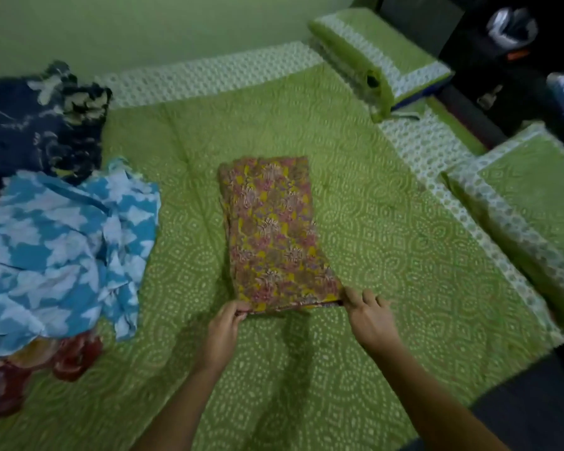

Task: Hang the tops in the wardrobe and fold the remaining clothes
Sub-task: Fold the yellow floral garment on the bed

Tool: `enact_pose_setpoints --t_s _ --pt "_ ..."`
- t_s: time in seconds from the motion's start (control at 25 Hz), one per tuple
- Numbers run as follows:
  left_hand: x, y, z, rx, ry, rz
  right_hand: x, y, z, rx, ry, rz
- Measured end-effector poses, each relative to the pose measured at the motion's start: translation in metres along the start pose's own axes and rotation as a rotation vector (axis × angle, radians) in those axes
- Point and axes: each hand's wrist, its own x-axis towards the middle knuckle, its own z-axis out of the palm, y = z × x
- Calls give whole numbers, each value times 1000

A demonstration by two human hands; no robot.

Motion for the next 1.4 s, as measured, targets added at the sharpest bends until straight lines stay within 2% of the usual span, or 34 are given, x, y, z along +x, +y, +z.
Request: enact_pose_setpoints --t_s 0.16,0.24,0.32,0.36,0.44,0.52,0.6,0.72,0.84,0.92,1.04,1.08,1.16,1.2,1.24,1.28,1.36,1.4 --pt "-47 -82 81 5 -198 -160 -76 -30 115 55 -184 -47" --pt "-53 -96 103 28 -166 -188 -98 -39 148 57 -298 -20" --pt "-50 -94 118 42 -29 -278 -110 -46 167 105 -372 16" --pt "-47 -90 124 28 69 -372 -109 -49 168 163 -387 98" --pt "-35 -81 131 -36 223 -586 -93 -51 171 329 -379 422" --pt "-19 -78 135 -99 171 -722 -62 -46 178 523 -456 824" --pt "-4 -83 137 -153 59 -753 -32 -39 181 851 -585 1070" --pt "3 -101 133 -277 -78 -762 -13 -29 176 1310 -809 1038" --pt "-10 -98 112 -553 -224 -785 -25 -19 161 1440 -892 902" --pt "-40 -85 100 -559 -368 -773 -59 -15 154 1383 -1032 821" --pt "-117 -69 97 -506 -598 -838 -112 -27 136 1183 -1433 551" --pt "-141 -68 98 -491 -690 -860 -121 -33 130 1114 -1494 497" --pt "-173 -71 102 -420 -860 -825 -120 -40 114 798 -1547 483" --pt "-174 -75 103 -455 -862 -816 -108 -42 107 592 -1556 487" --pt "-167 -75 101 -524 -786 -863 -93 -45 99 384 -1544 485" --pt "-152 -75 100 -575 -628 -939 -76 -49 95 217 -1487 434" --pt "-106 -73 94 -603 -307 -1065 -41 -57 102 106 -1270 279" --pt "-77 -75 93 -609 -217 -1104 -18 -61 111 117 -1174 241"
